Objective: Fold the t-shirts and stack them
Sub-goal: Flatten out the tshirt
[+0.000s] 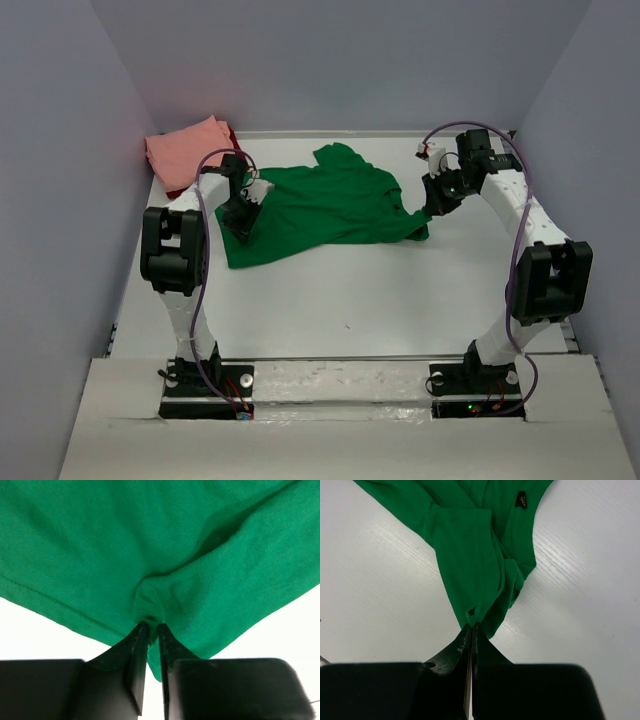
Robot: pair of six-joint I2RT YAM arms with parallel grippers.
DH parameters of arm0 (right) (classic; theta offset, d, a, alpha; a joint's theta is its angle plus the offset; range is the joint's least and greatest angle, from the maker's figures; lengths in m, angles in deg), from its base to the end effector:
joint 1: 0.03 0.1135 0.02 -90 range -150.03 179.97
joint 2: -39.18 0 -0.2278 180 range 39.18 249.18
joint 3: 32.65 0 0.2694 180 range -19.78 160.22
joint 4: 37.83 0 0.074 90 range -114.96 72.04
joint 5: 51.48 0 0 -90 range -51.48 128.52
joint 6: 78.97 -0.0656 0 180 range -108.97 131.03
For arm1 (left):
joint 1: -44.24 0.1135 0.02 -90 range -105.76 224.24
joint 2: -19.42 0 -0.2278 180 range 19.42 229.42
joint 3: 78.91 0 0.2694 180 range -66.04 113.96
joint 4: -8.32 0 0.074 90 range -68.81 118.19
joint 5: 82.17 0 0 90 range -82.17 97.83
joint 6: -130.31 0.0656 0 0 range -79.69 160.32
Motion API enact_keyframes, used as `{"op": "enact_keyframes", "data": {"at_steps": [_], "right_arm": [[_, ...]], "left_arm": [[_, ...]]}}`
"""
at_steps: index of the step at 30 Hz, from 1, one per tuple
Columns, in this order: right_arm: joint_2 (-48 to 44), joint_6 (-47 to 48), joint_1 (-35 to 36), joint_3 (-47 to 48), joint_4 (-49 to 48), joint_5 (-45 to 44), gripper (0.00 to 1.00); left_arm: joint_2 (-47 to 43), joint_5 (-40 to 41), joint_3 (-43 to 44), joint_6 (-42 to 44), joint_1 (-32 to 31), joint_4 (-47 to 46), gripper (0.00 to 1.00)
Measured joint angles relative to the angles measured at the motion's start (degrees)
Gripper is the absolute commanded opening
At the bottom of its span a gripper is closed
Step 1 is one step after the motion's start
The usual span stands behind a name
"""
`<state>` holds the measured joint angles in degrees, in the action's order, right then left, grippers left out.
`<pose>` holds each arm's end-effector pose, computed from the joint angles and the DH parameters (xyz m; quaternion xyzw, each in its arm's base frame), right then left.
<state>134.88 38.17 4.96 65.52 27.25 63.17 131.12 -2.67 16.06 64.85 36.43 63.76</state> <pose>0.3695 0.0597 0.2331 -0.3112 0.8981 0.1591 0.2668 0.3993 -0.0668 0.1158 0.2877 0.9409 -0.0670 0.1658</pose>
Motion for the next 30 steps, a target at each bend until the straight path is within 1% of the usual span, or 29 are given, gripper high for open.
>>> {"op": "enact_keyframes", "data": {"at_steps": [5,6,7,22,25,30], "right_arm": [[-0.02,0.02,0.02,0.00,0.02,-0.02,0.00],[-0.02,0.02,0.00,0.00,0.02,-0.02,0.00],[-0.02,0.02,0.00,0.00,0.02,-0.02,0.00],[-0.02,-0.26,0.02,0.00,-0.04,0.00,0.00],[0.00,-0.63,0.00,0.04,-0.22,-0.17,0.00],[0.61,-1.84,0.00,1.29,-1.44,-1.16,0.00]], "left_arm": [[0.00,0.35,0.00,0.07,0.00,-0.04,0.08],[0.00,0.46,0.00,0.02,0.00,-0.07,0.02],[0.00,0.46,0.00,0.07,0.00,-0.09,0.00],[-0.26,0.46,0.63,-1.42,-0.74,-1.53,0.00],[-2.21,-0.46,2.23,-2.45,-1.20,-2.67,0.00],[-7.30,-1.81,7.76,-4.44,-1.95,-4.72,0.00]]}}
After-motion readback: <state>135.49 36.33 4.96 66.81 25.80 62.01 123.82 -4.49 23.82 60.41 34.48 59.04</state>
